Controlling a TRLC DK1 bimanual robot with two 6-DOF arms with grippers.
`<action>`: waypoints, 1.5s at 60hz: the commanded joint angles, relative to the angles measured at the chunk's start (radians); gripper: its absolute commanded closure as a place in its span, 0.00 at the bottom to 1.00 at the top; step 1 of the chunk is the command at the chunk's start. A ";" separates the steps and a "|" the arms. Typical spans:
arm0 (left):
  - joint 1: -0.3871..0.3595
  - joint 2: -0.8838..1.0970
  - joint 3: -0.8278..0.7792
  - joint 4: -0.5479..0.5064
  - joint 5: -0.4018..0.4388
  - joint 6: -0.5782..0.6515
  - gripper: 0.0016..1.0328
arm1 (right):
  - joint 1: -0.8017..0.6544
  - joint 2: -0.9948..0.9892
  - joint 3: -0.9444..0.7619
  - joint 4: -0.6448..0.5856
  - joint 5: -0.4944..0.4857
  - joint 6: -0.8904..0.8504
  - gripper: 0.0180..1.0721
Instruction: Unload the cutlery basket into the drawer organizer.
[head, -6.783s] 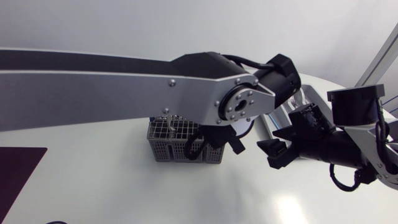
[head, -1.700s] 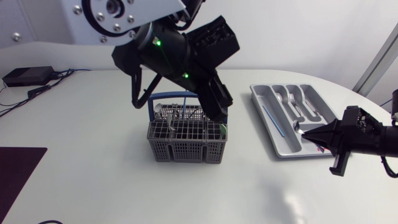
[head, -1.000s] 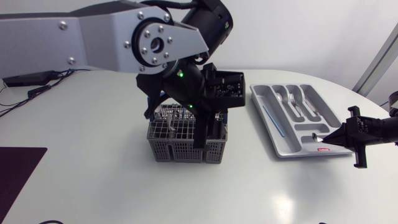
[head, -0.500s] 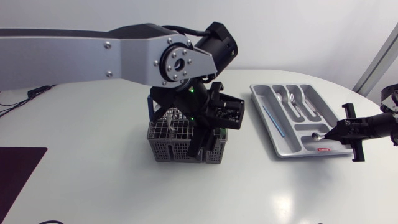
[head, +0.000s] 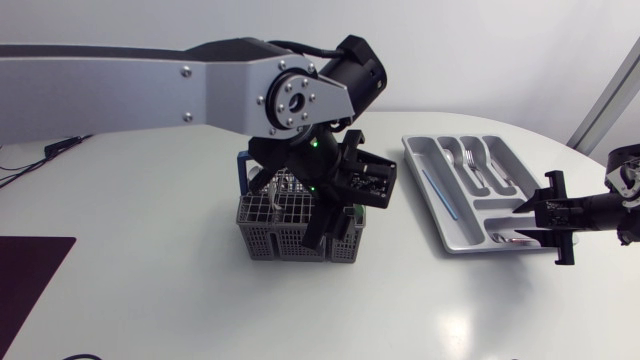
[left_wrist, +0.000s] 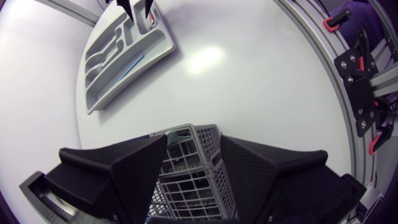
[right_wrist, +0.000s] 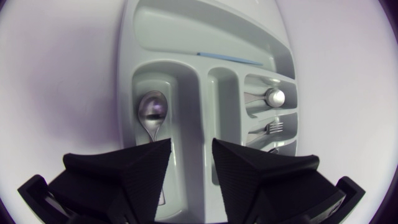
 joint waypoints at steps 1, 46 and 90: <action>-0.002 0.029 0.036 -0.014 -0.014 0.051 0.42 | 0.001 -0.072 -0.047 -0.005 -0.018 0.014 0.12; -0.010 0.074 -0.001 0.143 -0.177 0.203 0.44 | 0.118 -0.572 -0.376 -0.135 -0.136 0.166 0.04; -0.040 0.101 -0.034 0.170 -0.240 0.244 0.72 | 0.167 -0.741 -0.504 -0.158 -0.168 0.215 0.04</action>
